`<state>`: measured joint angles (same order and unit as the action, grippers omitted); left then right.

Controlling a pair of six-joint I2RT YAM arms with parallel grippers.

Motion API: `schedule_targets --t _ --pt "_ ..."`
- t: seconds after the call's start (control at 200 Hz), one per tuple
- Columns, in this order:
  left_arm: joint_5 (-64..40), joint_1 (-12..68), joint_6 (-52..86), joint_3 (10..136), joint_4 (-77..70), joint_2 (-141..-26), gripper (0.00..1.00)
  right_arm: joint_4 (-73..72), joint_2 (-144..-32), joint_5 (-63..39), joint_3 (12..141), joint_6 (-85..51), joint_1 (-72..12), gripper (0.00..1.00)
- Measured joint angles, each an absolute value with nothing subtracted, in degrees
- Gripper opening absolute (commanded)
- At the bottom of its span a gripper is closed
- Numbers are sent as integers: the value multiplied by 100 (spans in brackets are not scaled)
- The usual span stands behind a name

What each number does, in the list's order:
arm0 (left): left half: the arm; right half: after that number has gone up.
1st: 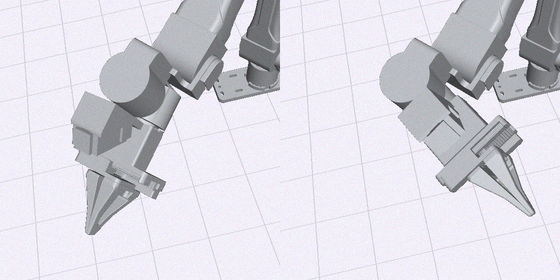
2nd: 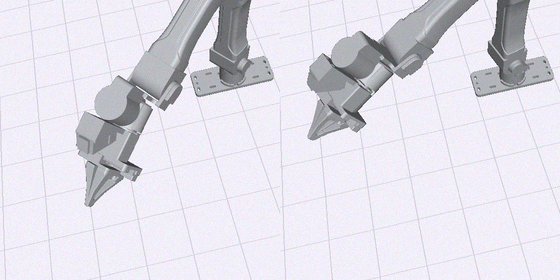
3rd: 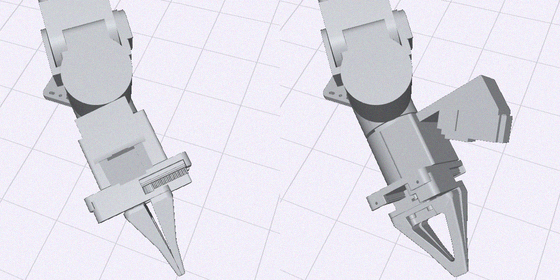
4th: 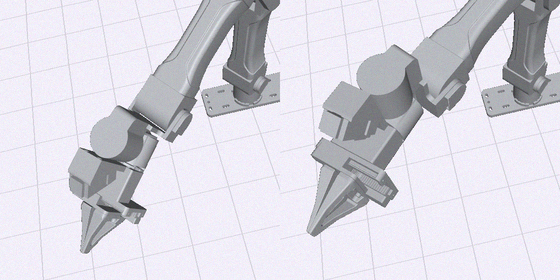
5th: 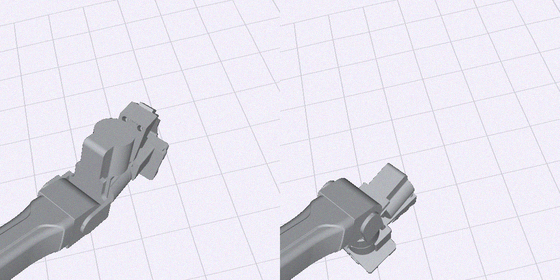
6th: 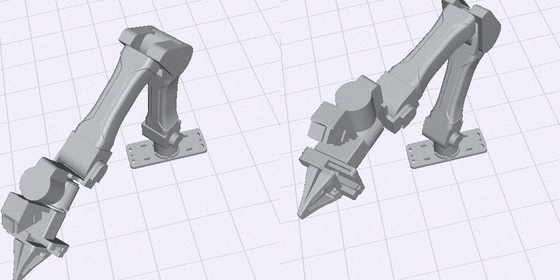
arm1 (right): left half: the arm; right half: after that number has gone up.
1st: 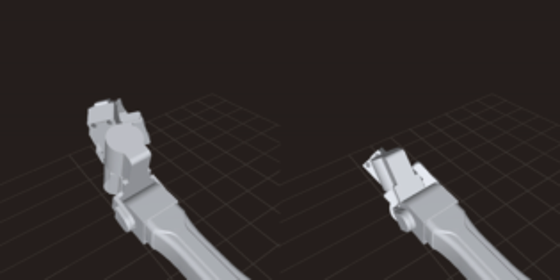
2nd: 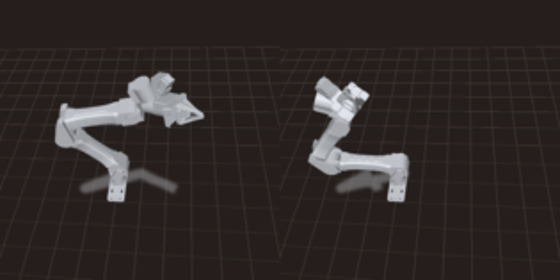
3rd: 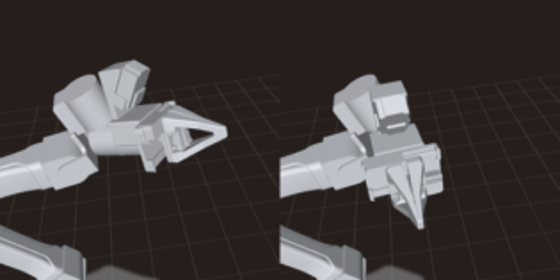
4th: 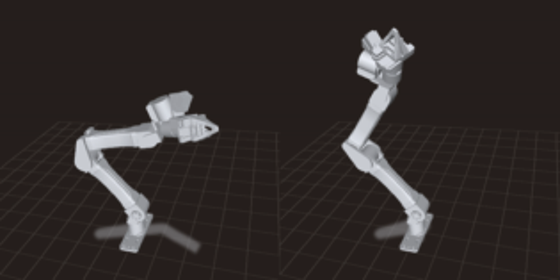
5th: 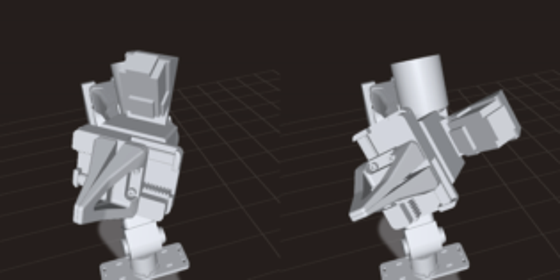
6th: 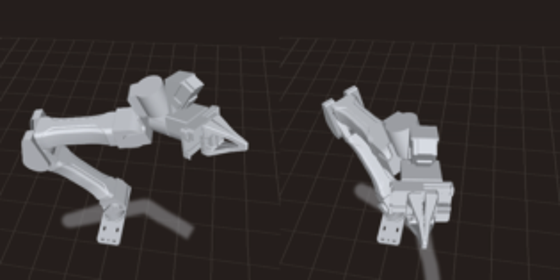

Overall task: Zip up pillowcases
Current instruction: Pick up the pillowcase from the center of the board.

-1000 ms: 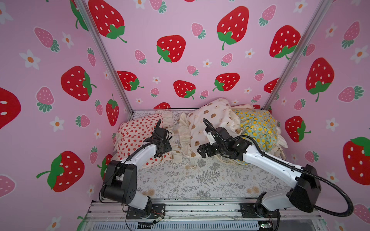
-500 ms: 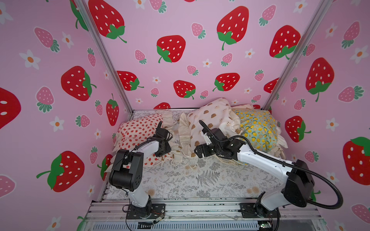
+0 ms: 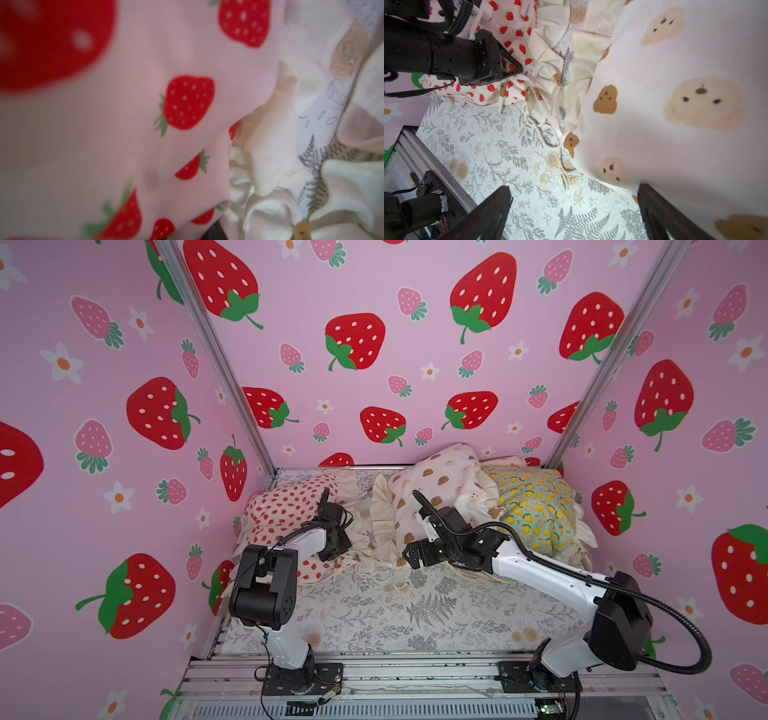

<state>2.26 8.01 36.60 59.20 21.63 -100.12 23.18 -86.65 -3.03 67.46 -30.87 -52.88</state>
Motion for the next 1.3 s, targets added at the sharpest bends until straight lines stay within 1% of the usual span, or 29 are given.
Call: schedule_targets --t 0.1,0.3,0.475,0.7,0.83,0.96,1.026,1.086,1.121,1.186,1.301 --pt "189 784 3614 6112 2163 -10110 13 2324 -8665 -242 6735 -3083 -5288 99" --pt "145 775 3573 6466 2174 -10112 9 2370 -8882 -148 6858 -3009 -5288 100" --pt "145 775 3527 6617 2235 -9920 9 2469 -9358 -5 7389 -2840 -5288 100" --pt "117 775 3470 6608 2279 -9406 9 2473 -9924 176 8180 -2694 -5140 100" --pt "56 838 3533 6348 2067 -9194 10 2528 -10145 414 8246 -2644 -4980 100" --pt "-71 875 3610 6167 1964 -9351 15 2556 -10149 541 8018 -2628 -4762 100" --pt "-115 880 3621 6160 1929 -9513 22 2561 -10106 631 7830 -2628 -4692 100" --pt "-152 886 3642 6154 1894 -9647 33 2569 -10062 709 7655 -2628 -4650 100" --pt "-169 886 3636 6147 1885 -9703 37 2580 -10031 757 7555 -2630 -4624 100" --pt "-204 884 3682 6141 1861 -9758 42 2591 -9972 838 7406 -2628 -4609 100" --pt "-215 886 3688 6141 1780 -9815 47 2596 -9817 937 7175 -2633 -4571 100"
